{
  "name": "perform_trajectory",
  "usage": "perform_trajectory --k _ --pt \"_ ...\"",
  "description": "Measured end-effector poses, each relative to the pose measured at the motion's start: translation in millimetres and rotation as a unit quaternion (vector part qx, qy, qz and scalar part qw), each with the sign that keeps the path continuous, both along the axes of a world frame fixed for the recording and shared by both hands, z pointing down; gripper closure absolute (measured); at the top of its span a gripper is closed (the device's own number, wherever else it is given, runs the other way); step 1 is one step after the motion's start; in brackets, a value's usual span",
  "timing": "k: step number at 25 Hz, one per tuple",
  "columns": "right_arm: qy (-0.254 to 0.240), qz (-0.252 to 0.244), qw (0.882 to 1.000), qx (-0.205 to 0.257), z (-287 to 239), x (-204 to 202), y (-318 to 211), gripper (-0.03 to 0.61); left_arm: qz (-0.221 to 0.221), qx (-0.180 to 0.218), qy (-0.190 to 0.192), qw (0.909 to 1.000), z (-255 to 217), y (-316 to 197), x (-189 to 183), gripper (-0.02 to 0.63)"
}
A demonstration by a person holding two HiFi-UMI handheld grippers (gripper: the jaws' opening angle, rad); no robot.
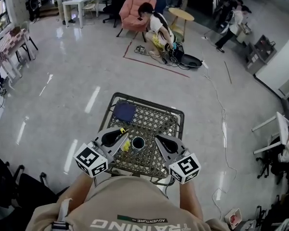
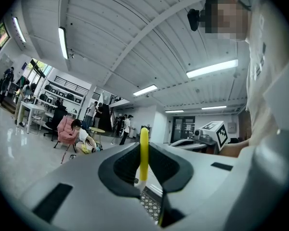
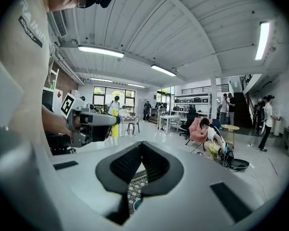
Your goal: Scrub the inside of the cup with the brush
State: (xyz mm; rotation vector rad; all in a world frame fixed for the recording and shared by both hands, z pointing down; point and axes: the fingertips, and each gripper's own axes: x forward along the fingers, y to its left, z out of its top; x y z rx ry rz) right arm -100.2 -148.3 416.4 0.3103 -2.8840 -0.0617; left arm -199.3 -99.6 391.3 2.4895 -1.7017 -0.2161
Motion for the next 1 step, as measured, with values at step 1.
perform_trajectory --k 1 --pt "0.001 0.001 1.0 0.002 2.6 -5.5 2.3 0.561 0.002 -0.001 -0.002 1.0 2.2 1.6 -5.0 0.554"
